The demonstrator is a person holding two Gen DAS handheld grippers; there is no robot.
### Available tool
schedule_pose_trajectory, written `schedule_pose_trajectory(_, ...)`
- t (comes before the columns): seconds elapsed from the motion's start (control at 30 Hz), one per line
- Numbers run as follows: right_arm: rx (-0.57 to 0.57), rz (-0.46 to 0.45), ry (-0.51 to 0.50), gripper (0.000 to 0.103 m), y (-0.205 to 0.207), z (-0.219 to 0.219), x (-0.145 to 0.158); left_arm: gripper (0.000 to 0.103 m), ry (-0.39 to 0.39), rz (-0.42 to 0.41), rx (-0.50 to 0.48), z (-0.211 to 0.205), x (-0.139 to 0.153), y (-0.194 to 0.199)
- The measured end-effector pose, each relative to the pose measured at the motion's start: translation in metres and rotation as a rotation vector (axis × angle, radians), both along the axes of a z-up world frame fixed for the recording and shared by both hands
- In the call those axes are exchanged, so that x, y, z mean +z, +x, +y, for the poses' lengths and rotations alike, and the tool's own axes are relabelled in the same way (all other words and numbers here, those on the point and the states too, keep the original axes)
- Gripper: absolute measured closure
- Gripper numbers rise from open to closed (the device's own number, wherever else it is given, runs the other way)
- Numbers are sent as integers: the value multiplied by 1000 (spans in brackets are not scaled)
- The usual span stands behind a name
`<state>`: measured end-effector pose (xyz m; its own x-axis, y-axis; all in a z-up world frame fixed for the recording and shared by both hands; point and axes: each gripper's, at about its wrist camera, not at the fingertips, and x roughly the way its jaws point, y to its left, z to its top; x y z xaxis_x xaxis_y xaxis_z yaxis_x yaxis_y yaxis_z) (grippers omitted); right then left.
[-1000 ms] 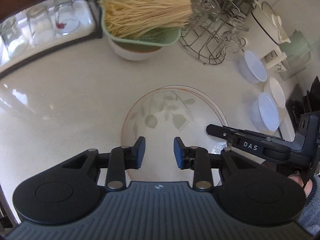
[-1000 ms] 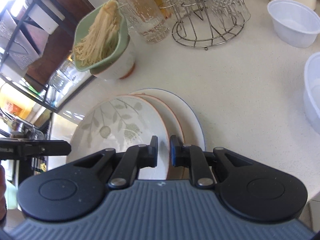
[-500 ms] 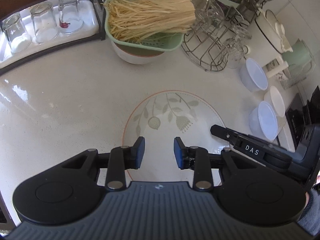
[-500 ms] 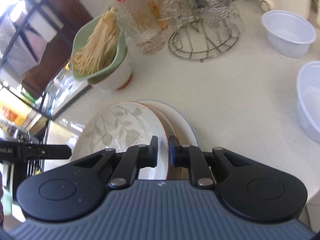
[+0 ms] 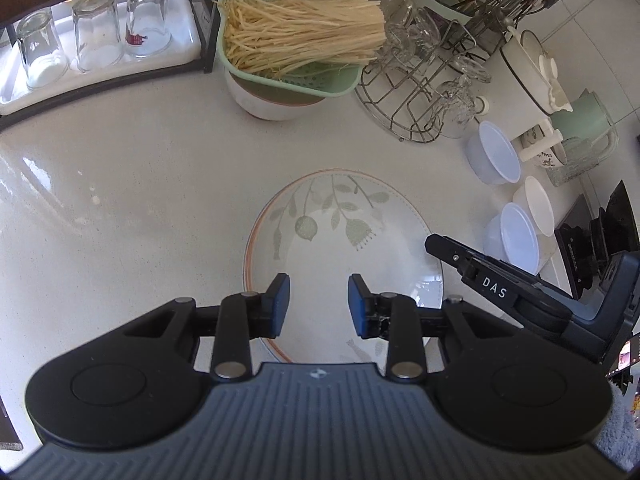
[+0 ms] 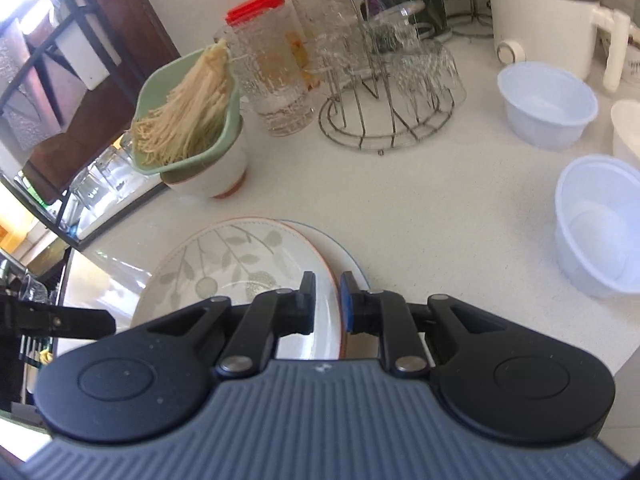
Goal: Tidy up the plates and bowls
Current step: 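Lower the held leaf-pattern plate onto the plate stack with both grippers, then open both grippers and raise them away from the plate stack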
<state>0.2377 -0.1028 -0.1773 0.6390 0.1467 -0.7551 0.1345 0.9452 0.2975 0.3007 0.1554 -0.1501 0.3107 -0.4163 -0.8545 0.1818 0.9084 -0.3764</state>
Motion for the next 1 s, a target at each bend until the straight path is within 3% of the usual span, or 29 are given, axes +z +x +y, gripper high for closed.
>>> schedule_pose_trajectory(0.67, 5, -176, 2, 86, -28, 31, 103, 66, 24, -311, 10, 19, 97, -47)
schedule_pose_trajectory(1.0, 15, -231, -25, 86, -48, 51, 137, 66, -4, -351, 49, 43, 115, -72)
